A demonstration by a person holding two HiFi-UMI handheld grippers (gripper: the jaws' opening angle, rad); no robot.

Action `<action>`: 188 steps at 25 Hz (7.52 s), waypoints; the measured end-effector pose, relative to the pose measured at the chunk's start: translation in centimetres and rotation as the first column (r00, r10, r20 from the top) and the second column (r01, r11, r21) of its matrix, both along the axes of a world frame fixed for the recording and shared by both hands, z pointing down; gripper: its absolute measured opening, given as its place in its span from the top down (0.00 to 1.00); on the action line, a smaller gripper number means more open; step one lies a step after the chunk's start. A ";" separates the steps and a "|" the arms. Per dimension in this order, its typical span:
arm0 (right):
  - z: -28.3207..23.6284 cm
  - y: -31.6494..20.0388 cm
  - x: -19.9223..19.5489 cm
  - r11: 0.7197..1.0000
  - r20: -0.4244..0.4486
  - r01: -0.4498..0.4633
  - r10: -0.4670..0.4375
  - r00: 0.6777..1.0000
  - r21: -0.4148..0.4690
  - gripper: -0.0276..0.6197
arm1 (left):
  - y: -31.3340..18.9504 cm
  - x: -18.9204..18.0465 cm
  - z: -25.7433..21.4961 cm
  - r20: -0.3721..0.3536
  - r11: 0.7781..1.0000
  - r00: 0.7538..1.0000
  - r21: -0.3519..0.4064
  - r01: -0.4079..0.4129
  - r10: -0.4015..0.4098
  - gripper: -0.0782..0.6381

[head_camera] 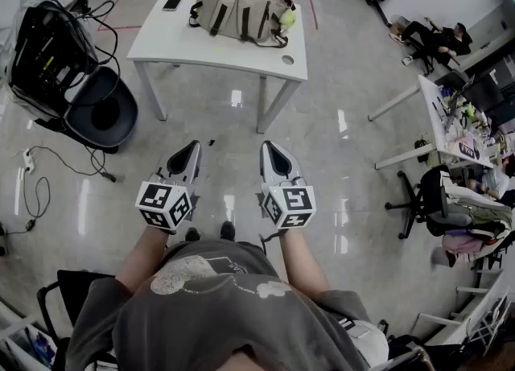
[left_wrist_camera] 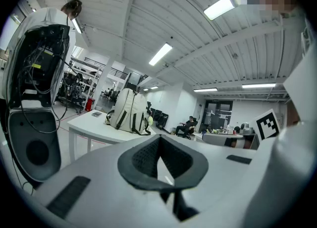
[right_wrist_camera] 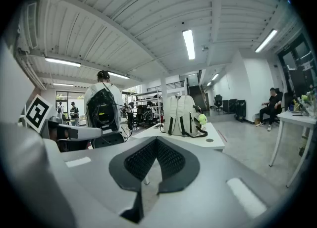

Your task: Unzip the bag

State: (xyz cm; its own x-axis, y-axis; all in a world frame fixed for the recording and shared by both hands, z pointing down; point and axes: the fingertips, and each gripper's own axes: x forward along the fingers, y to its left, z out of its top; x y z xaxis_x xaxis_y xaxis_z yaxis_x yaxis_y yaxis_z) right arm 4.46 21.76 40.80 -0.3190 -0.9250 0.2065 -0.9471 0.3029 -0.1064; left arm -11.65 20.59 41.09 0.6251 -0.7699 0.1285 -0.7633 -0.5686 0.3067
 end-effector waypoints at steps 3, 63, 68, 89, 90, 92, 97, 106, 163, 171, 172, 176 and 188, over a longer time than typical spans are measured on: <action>0.1 -0.3 -0.1 1.000 0.010 -0.007 0.007 1.000 -0.007 0.96 | -0.4 0.2 -0.1 0.023 1.000 1.000 0.007 -0.011 0.011 0.88; 5.0 -30.0 4.4 0.977 0.054 -0.203 0.206 0.977 -0.063 0.96 | -31.1 0.6 3.6 0.017 0.998 0.998 -0.008 -0.068 0.068 0.88; 4.7 -32.7 4.9 0.975 0.040 -0.212 0.215 0.976 -0.060 0.96 | -34.3 -0.2 3.9 0.010 0.999 0.999 -0.016 -0.037 0.037 0.88; 6.7 -54.4 10.5 0.998 -0.068 -0.051 0.049 0.997 -0.038 0.95 | -50.6 7.3 3.6 0.054 0.999 0.997 0.006 0.046 -0.046 0.88; 7.2 -55.2 10.6 0.998 -0.076 -0.034 0.030 0.997 -0.050 0.95 | -51.2 7.8 3.8 0.058 0.999 0.997 0.004 0.048 -0.048 0.88; 8.0 -56.5 10.5 0.997 -0.098 0.000 -0.008 0.995 -0.073 0.91 | -52.1 8.7 4.3 0.064 0.999 0.997 -0.006 0.051 -0.050 0.88; 9.3 -58.7 10.6 0.997 -0.177 0.022 -0.034 0.984 -0.069 0.85 | -53.9 10.4 5.2 0.068 0.998 0.996 -0.026 0.058 -0.056 0.88; 9.8 -58.5 10.4 0.995 -0.123 0.082 -0.088 0.988 -0.054 0.91 | -55.9 12.2 6.3 0.088 0.996 0.994 -0.054 0.066 -0.061 0.88; 26.4 -51.1 10.9 0.816 -0.156 0.081 -0.206 0.966 -0.572 0.91 | -51.8 14.0 14.9 0.061 0.956 0.998 -0.292 -0.017 0.036 0.88; 24.7 -50.8 12.0 0.876 -0.244 -0.036 -0.094 0.965 -0.480 0.85 | -50.6 12.6 13.1 0.053 0.967 0.998 -0.255 -0.013 0.028 0.88; 24.4 -50.6 12.2 0.882 -0.244 -0.050 -0.075 0.967 -0.469 0.82 | -50.3 12.3 12.9 0.051 0.967 0.998 -0.253 -0.014 0.028 0.88; 22.6 -49.0 12.5 0.890 -0.218 -0.087 -0.014 0.976 -0.447 0.80 | -48.3 10.9 12.3 0.054 0.967 0.998 -0.254 -0.022 0.036 0.88; 15.2 -39.9 9.0 0.952 -0.120 -0.155 0.128 0.985 -0.262 0.83 | -39.4 5.3 8.4 0.037 0.984 0.996 -0.162 -0.073 0.081 0.88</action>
State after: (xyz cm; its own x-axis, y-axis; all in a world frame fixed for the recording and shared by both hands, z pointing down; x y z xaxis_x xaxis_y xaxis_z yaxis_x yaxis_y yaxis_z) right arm 13.49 -18.16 56.05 -0.1537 -0.8645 0.4786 -0.9881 0.1383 -0.0675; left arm -6.35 -18.80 49.47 0.6728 -0.6869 0.2747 -0.7338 -0.5723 0.3662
